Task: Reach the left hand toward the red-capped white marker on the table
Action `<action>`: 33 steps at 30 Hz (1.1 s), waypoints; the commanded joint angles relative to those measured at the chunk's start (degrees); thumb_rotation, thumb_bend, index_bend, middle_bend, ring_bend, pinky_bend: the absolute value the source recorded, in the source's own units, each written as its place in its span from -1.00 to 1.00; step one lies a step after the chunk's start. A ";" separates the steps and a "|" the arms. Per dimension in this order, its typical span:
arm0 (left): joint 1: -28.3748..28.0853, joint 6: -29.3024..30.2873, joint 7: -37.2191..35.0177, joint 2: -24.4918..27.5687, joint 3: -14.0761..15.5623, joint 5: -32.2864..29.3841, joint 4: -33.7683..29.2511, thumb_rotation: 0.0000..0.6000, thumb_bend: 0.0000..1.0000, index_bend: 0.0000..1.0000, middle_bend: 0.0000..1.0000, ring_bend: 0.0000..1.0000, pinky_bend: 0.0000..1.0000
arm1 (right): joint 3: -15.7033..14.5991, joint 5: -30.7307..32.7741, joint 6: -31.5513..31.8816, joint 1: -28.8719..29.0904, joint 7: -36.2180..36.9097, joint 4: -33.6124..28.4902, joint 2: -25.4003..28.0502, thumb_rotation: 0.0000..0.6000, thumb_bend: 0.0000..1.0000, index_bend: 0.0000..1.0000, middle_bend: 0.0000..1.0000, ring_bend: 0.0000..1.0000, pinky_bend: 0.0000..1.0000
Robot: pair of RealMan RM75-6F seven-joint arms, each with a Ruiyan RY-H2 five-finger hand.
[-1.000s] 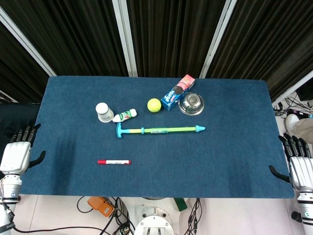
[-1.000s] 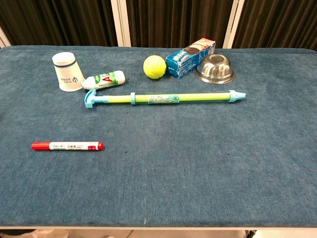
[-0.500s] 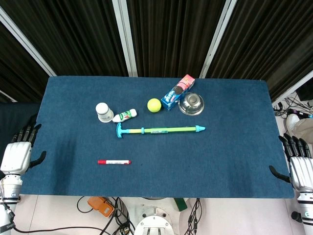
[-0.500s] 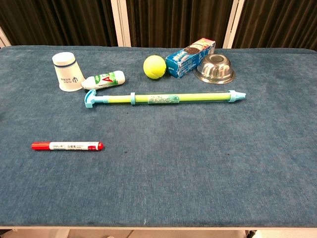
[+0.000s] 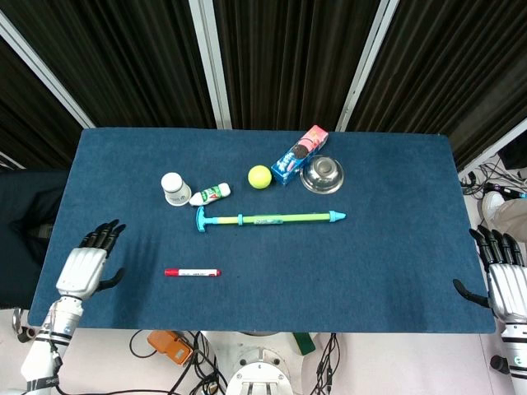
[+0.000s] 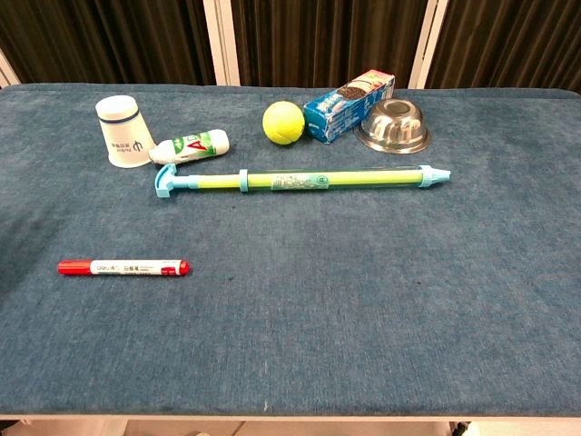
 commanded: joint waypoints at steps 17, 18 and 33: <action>-7.83 -10.76 1.71 -9.49 0.25 -0.85 1.72 1.00 -0.47 -0.47 -1.00 -1.00 -0.69 | -0.04 0.26 -0.77 0.34 -0.50 -0.18 0.16 1.00 -0.34 -0.71 -0.80 -0.84 -0.92; -8.07 -10.99 1.61 -10.05 0.21 -1.01 2.23 1.00 -0.47 -0.45 -1.00 -1.00 -0.69 | -0.04 0.28 -0.82 0.35 -0.48 -0.19 0.17 1.00 -0.34 -0.71 -0.80 -0.84 -0.92; -9.16 -11.54 0.26 -13.85 0.60 -2.28 6.36 1.00 -0.46 -0.32 -1.00 -1.00 -0.69 | -0.14 0.33 -1.12 0.49 -0.79 -0.36 0.19 1.00 -0.33 -0.71 -0.80 -0.84 -0.92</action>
